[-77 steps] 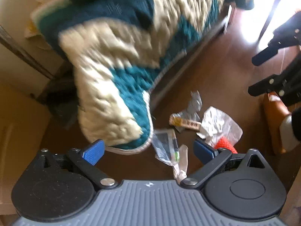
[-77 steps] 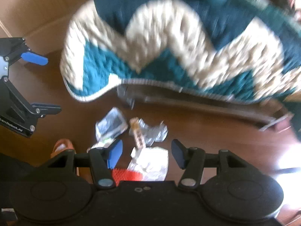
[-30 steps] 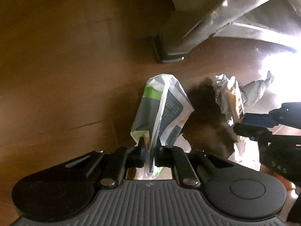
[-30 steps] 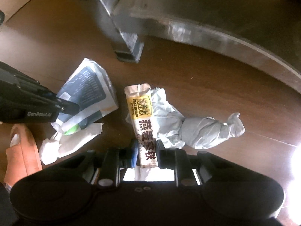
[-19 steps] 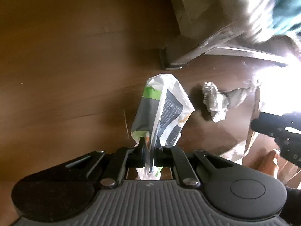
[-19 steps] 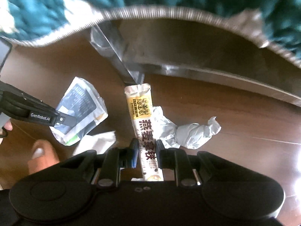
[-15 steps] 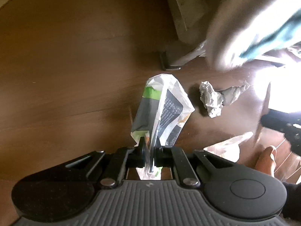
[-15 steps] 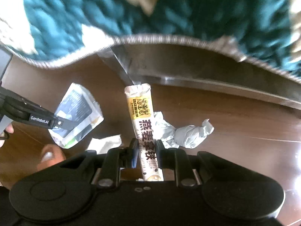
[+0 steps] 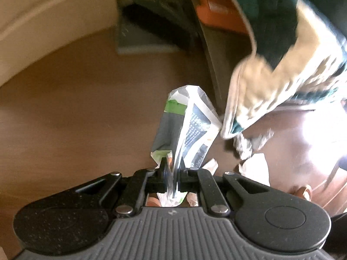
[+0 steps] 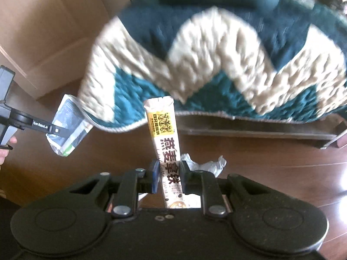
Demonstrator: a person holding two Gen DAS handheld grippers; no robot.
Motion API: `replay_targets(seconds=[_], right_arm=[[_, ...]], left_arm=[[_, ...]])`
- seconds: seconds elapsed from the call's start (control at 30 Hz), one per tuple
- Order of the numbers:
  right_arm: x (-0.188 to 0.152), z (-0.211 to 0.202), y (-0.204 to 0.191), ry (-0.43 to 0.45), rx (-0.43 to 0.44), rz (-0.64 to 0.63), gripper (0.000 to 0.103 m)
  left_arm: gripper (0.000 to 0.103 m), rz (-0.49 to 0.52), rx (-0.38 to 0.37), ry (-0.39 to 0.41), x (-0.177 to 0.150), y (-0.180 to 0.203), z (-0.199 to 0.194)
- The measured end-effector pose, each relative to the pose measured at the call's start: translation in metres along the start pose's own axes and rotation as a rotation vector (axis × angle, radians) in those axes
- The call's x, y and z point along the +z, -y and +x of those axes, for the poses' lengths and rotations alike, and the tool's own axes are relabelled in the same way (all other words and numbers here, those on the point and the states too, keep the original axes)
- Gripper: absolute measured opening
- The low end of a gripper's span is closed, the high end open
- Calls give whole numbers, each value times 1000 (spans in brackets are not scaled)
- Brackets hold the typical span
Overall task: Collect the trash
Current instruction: 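Carry the plastic packet with left gripper while right carries the snack stick to the bin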
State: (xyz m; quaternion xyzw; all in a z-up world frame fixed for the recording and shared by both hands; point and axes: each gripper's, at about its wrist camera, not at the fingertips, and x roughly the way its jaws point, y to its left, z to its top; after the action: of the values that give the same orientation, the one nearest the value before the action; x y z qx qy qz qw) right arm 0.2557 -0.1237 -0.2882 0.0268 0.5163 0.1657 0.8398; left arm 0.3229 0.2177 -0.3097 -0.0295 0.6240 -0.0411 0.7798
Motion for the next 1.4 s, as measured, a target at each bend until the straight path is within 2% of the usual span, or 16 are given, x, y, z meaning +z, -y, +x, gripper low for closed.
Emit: replay_targets(seconds=[0.27,0.47,0.63,0.87,1.13,1.3,1.4], right_arm=[[10,-88,-24,145,20,-17,18],[25,-155,-34,282,14,-47,18],[44,-208,-41,396,-8,-86,18],[73,-267,-40,543,-34,-112,18],[127,-318,-30,721,-73,-110,18],[162,-339,-24,796,-100,-105,18],[179,-344,-18,825,-102,-96,18]], left_arm=[[7,-44,17,190,-3,-3,-111],[7,-10,9,343,7,28,-201],[7,51,-19,457,16,67,-258],[7,119,-69,592,38,126,-323],[8,185,-119,741,72,185,-388],[8,212,-134,804,96,214,-417],[8,218,-144,814,112,231,-421]])
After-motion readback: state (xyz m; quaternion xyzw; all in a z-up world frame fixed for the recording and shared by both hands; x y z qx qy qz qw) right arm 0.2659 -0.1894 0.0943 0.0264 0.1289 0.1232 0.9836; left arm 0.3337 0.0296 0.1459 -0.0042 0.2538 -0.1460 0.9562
